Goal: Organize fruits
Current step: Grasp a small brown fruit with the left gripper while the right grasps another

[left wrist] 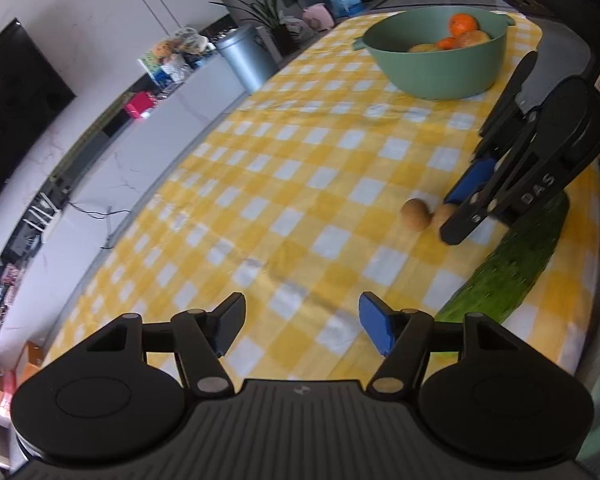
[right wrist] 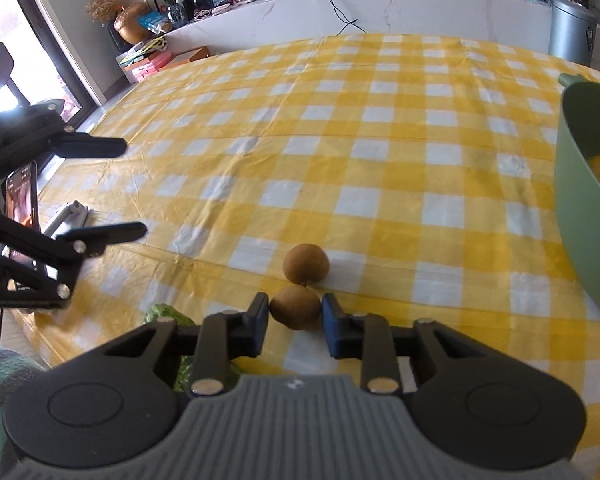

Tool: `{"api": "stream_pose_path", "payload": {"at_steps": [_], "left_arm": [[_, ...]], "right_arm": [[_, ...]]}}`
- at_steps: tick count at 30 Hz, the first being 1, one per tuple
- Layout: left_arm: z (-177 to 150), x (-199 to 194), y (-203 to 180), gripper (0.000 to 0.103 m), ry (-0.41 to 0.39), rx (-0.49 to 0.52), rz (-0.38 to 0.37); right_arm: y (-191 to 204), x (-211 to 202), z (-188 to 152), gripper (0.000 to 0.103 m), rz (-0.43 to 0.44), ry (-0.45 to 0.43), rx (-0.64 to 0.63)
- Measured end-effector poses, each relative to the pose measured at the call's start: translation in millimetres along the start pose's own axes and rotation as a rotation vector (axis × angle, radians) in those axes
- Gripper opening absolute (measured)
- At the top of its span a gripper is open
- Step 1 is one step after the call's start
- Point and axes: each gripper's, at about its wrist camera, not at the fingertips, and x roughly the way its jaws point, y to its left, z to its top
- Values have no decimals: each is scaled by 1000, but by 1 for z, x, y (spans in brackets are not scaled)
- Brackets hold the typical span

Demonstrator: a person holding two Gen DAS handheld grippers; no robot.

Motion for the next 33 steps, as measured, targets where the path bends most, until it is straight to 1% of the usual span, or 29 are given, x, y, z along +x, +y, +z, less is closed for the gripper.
{"api": "stream_pose_path", "payload": {"at_steps": [3, 6, 8, 11, 14, 18, 21, 24, 27, 29, 30, 32, 33], "left_arm": [[11, 5, -5, 73, 8, -16, -63], [22, 13, -11, 66, 12, -20, -128], [29, 21, -15, 54, 25, -33, -169], [39, 32, -16, 46, 40, -79, -213], [46, 43, -17, 46, 55, -112, -256], [54, 54, -22, 47, 71, -136, -285], [58, 61, -28, 47, 78, -149, -280], [59, 68, -29, 47, 92, -184, -286], [59, 73, -33, 47, 118, -195, -287], [60, 74, -36, 39, 129, -201, -284], [60, 74, -37, 39, 132, -210, -284], [60, 74, -36, 33, 135, -229, -272], [61, 74, -36, 32, 137, -239, -267]], "right_arm": [[-1, -4, 0, 25, -10, -9, -4], [-6, -11, 0, 25, -49, -22, -4], [-12, -16, 0, 25, -77, -30, 4], [-24, -22, -3, 25, -100, -37, 28], [-33, -26, -5, 25, -114, -39, 52], [-42, -28, -7, 25, -120, -45, 74], [-46, -30, -8, 25, -122, -51, 80], [-48, -32, -9, 25, -123, -57, 78], [-48, -34, -9, 25, -126, -64, 70], [-49, -35, -9, 25, -119, -67, 73], [-50, -35, -9, 25, -116, -69, 75], [-50, -36, -10, 25, -113, -71, 78], [-50, -36, -10, 25, -111, -71, 79]]}}
